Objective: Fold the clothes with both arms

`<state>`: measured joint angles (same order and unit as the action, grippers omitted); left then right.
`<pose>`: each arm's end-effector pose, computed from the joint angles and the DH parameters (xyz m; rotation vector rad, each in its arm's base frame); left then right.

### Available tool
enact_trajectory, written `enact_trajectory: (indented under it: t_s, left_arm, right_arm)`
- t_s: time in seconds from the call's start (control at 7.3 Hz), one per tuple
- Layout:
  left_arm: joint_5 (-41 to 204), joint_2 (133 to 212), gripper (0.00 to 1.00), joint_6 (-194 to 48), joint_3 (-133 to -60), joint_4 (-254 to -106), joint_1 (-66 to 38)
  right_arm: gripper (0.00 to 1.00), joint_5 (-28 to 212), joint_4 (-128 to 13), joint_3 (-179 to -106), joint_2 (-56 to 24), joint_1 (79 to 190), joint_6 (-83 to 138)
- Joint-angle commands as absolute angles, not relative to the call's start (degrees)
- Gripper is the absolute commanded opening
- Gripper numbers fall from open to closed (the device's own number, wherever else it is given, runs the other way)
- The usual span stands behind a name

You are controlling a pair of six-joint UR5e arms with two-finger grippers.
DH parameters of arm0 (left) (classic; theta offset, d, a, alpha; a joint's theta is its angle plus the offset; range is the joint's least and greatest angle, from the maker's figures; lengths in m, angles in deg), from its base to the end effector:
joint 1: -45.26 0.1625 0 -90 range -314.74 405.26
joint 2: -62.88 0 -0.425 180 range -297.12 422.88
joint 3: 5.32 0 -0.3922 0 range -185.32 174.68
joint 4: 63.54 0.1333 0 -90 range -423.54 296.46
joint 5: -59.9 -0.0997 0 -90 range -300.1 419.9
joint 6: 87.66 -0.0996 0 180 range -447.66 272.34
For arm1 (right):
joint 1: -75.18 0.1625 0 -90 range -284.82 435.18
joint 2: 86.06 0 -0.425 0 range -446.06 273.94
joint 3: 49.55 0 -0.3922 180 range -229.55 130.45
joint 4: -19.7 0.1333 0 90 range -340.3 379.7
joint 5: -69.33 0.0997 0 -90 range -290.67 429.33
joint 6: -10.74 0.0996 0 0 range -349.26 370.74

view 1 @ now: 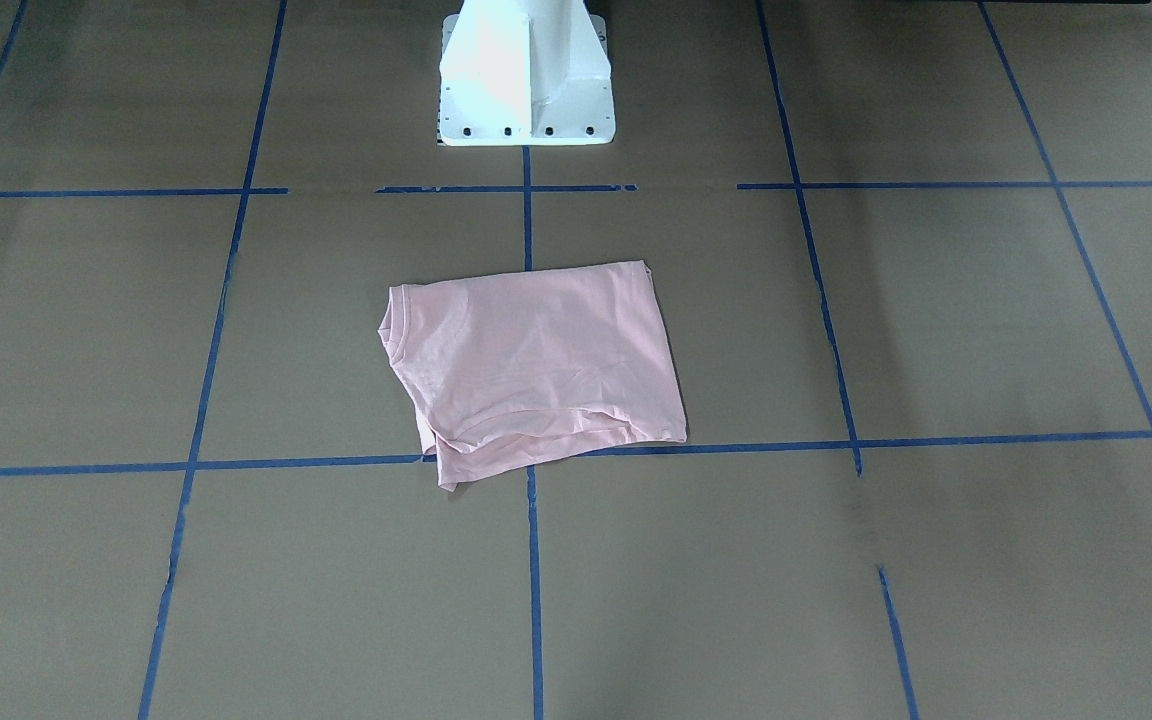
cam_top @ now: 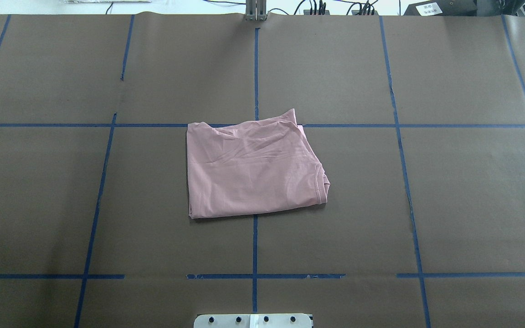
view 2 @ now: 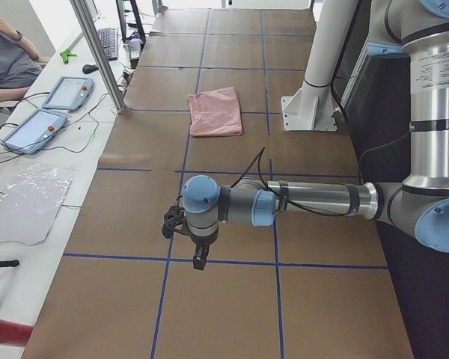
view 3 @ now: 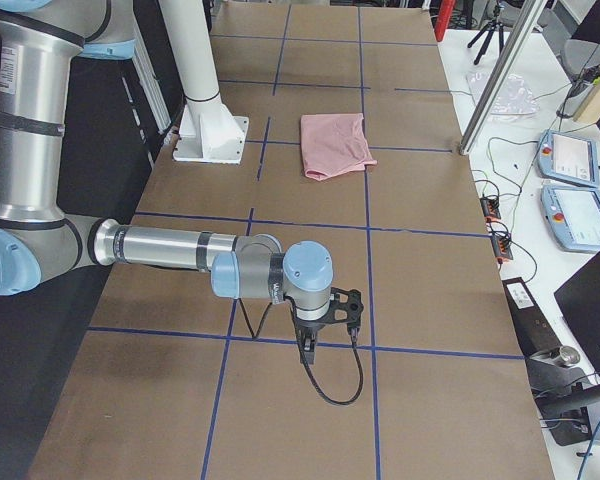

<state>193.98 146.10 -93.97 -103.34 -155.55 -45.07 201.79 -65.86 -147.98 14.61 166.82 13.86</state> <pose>-0.0666 -0.4452 0.6418 0.0984 0.7652 0.1210 0.0779 -0.4136 0.6651 0.0271 -0.7415 0.0650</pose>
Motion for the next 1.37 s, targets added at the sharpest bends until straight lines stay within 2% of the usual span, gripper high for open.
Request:
enact_trajectory:
  t_s: [0.0, 1.23]
  left_arm:
    - [193.75, 146.02, 1.0, -93.9, -103.05, -155.56, -45.09]
    - [193.84, 146.38, 1.0, -93.9, -102.79, -156.17, -44.74]
  right_arm:
    - [1.0, 201.96, -65.82, -147.99, 14.75, 166.85, 13.9]
    - [1.0, 202.4, -65.73, -147.99, 14.66, 166.85, 13.9]
